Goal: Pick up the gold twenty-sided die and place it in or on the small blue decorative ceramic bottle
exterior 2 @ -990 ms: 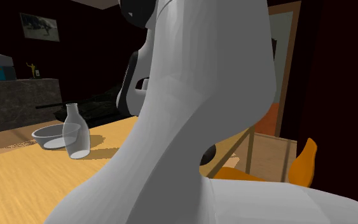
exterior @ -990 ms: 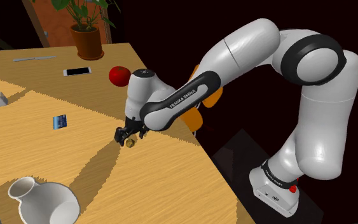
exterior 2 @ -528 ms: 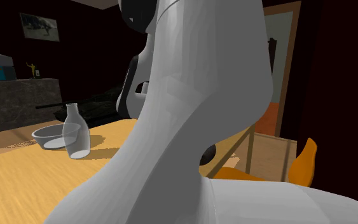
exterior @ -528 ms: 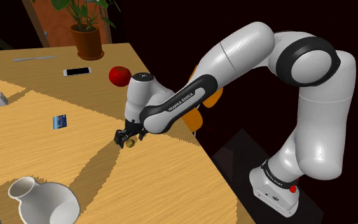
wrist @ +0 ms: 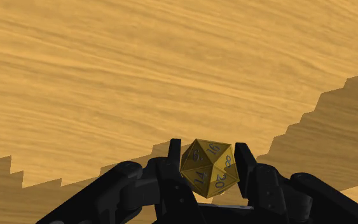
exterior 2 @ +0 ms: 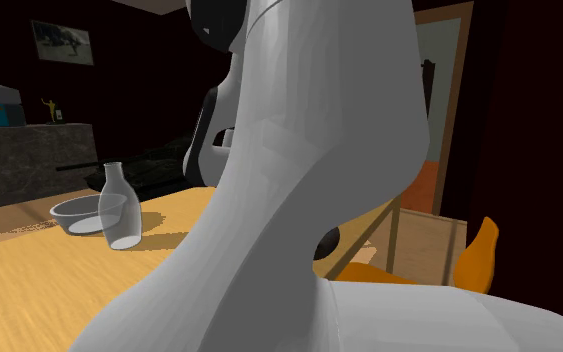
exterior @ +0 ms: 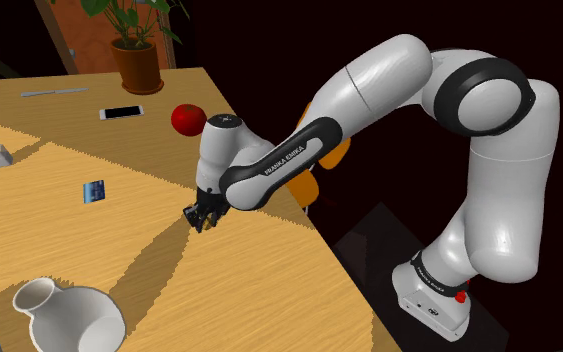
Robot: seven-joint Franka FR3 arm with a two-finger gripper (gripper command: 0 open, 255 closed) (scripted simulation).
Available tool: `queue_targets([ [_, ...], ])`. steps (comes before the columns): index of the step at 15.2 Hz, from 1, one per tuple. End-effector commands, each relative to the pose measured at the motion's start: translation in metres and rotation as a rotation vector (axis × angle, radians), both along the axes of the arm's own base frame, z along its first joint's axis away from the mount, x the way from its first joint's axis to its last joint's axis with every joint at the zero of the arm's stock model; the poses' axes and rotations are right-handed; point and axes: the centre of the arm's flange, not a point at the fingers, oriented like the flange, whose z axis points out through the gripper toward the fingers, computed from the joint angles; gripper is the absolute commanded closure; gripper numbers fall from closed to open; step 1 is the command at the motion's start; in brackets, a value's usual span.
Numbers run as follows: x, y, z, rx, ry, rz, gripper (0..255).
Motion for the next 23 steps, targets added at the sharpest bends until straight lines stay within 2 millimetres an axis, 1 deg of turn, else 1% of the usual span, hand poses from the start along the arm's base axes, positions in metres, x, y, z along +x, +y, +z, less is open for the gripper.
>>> queue_targets([
  [1,0.000,0.000,0.000,0.000,0.000,0.000,255],
  [4,0.000,0.000,0.000,0.000,0.000,0.000,255],
  [23,0.000,0.000,0.100,0.000,0.000,0.000,255],
])
